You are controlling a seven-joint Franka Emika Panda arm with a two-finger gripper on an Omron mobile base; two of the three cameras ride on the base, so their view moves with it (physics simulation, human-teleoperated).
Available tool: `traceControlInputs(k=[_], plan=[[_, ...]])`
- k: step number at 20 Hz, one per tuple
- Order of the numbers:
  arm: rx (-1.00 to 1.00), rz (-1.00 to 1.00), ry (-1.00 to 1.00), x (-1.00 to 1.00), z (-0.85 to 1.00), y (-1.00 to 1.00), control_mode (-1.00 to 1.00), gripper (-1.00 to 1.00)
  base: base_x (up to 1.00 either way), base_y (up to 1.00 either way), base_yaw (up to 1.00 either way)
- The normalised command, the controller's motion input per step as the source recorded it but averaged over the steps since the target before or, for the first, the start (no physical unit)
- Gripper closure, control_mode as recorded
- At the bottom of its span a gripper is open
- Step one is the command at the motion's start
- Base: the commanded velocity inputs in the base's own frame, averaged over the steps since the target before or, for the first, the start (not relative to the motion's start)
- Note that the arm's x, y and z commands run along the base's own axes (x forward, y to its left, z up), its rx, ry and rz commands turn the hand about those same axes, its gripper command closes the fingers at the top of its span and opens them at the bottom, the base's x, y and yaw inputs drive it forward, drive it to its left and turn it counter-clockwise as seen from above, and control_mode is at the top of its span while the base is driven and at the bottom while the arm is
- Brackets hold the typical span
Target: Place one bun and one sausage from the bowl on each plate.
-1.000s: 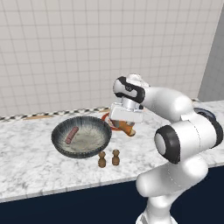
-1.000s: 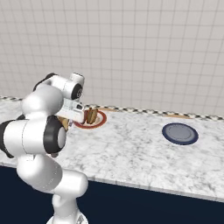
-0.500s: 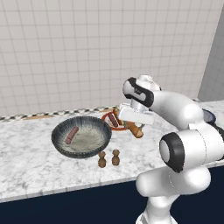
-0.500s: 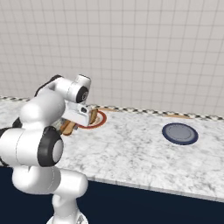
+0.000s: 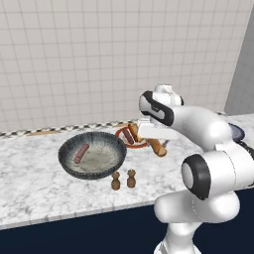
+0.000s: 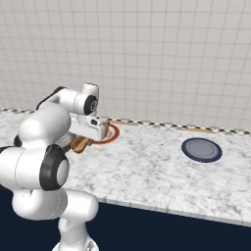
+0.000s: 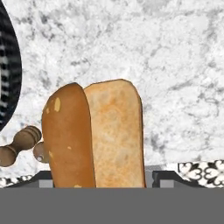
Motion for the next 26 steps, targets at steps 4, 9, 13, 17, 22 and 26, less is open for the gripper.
traceControlInputs(k=[4,9,13,17,22,26], plan=[[-0.05,-0.06,0.0,0.0,0.07,-0.4,-1.0,1.0,0.0,0.0,0.0],[-0.03,-0.02,0.0,-0.17,0.06,-0.14,-1.0,1.0,0.0,0.0,0.0],[-0.01,0.09,-0.03,-0.45,0.03,-0.07,-1.0,1.0,0.0,0.0,0.0],[0.0,0.08,-0.18,-0.39,0.03,-0.04,-1.0,1.0,0.0,0.0,0.0],[0.0,0.03,-0.08,-0.04,0.09,-0.06,-1.0,1.0,0.0,0.0,0.0],[0.0,0.0,0.0,0.0,0.0,0.0,1.0,1.0,0.0,-0.36,0.0]])
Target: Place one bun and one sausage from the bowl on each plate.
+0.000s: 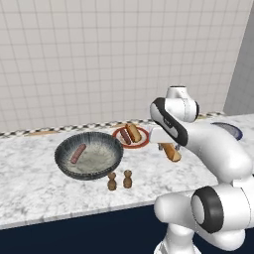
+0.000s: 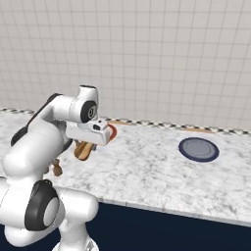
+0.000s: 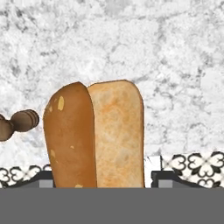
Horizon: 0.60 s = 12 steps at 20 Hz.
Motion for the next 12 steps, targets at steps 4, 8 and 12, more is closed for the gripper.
traceControlInputs(k=[4,8,12], plan=[[0.0,0.0,0.0,0.0,0.0,0.0,1.0,1.0,0.0,-0.72,-0.01],[0.0,0.0,0.0,0.0,0.0,0.0,1.0,1.0,0.0,-0.8,-0.02],[0.0,0.0,0.0,0.0,0.0,0.0,1.0,1.0,0.0,-0.74,-0.02]])
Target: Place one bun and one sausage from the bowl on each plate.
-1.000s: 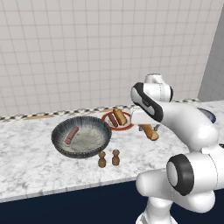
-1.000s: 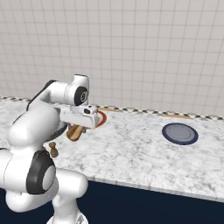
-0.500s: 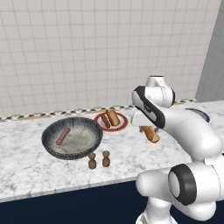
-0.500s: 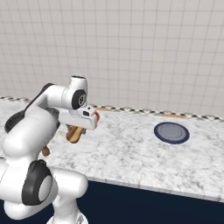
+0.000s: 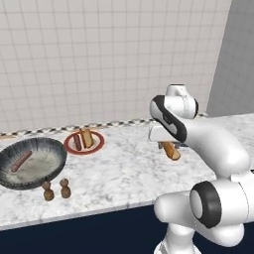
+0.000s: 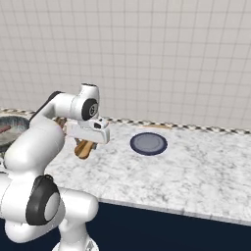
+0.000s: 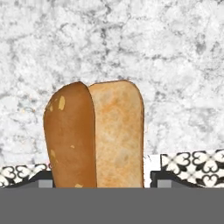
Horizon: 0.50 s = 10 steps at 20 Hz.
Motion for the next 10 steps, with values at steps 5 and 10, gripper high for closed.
traceControlInputs(k=[5,10], plan=[[0.0,0.0,0.0,0.0,0.0,0.0,1.0,1.0,0.0,-0.69,0.0],[0.0,0.0,0.0,0.0,0.0,0.0,1.0,1.0,0.01,-0.67,-0.01]])
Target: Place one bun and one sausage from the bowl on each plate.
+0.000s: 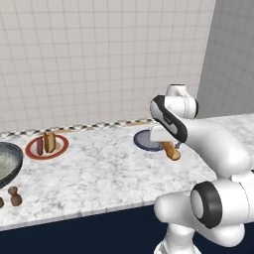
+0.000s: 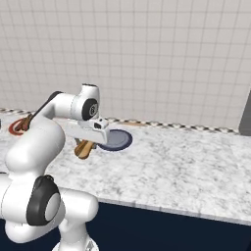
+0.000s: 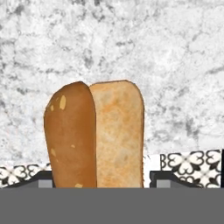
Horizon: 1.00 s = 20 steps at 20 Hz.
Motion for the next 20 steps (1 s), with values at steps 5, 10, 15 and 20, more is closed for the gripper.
traceControlInputs(k=[5,10,15,20], plan=[[0.0,0.0,0.0,0.0,0.0,0.0,1.0,1.0,0.25,-0.32,0.0],[0.0,0.0,0.0,0.0,0.0,0.0,1.0,1.0,0.19,-0.04,0.0],[0.0,0.0,0.0,0.69,0.0,0.0,-1.0,1.0,0.07,0.0,0.0],[0.05,0.0,0.01,1.0,0.0,-0.12,-1.0,1.0,0.0,0.0,0.0]])
